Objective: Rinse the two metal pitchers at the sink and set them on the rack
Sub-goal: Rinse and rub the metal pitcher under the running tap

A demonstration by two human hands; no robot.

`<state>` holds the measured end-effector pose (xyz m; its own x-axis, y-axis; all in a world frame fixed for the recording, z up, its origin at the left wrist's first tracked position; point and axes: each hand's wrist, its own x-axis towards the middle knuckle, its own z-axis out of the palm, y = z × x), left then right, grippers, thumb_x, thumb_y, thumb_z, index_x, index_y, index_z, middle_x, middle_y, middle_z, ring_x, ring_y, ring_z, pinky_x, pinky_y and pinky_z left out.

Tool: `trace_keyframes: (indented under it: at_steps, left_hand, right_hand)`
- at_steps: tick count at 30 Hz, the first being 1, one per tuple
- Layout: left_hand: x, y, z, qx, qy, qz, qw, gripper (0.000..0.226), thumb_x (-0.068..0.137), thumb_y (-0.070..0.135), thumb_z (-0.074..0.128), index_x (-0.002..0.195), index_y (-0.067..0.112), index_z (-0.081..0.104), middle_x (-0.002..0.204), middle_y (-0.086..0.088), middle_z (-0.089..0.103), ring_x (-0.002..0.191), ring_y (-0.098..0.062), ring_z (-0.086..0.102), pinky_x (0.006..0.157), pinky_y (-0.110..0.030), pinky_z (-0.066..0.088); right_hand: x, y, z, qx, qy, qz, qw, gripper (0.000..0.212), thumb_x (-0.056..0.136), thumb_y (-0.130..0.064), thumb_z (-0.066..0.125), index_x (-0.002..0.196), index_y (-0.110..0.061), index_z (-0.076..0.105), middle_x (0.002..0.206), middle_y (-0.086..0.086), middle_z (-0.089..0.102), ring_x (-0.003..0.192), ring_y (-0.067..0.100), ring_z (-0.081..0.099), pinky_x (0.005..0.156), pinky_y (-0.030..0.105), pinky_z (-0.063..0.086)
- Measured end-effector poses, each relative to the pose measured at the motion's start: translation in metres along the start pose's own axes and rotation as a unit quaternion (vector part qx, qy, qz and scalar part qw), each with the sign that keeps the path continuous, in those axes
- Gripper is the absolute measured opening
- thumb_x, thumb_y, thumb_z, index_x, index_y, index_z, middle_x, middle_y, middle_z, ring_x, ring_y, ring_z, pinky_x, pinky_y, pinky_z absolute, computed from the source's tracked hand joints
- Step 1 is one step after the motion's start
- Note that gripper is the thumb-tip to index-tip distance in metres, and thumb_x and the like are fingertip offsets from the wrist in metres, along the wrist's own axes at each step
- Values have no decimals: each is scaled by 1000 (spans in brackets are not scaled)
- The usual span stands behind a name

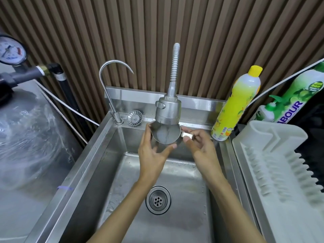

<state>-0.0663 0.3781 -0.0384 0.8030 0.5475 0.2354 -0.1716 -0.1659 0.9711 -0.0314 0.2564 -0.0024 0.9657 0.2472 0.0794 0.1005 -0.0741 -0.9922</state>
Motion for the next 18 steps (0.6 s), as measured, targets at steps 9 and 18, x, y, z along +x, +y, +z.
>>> trace_keyframes:
  at_steps: [9, 18]
  left_hand:
    - [-1, 15, -20, 176, 38, 123, 976, 92, 54, 58, 72, 135, 30, 38, 114, 6, 39, 108, 2, 38, 96, -10, 33]
    - [-11, 11, -15, 157, -17, -35, 987, 82, 48, 70, 71, 112, 18, 64, 98, 2, 59, 94, -8, 60, 79, -11, 44]
  right_hand:
    - [0, 19, 11, 210, -56, 108, 970, 13, 94, -14, 51, 83, -8, 54, 92, 15, 67, 94, 27, 69, 88, 37, 56]
    - [-2, -6, -4, -161, 56, 29, 985, 22, 82, -40, 63, 71, -22, 56, 78, 3, 71, 73, 25, 70, 72, 48, 58]
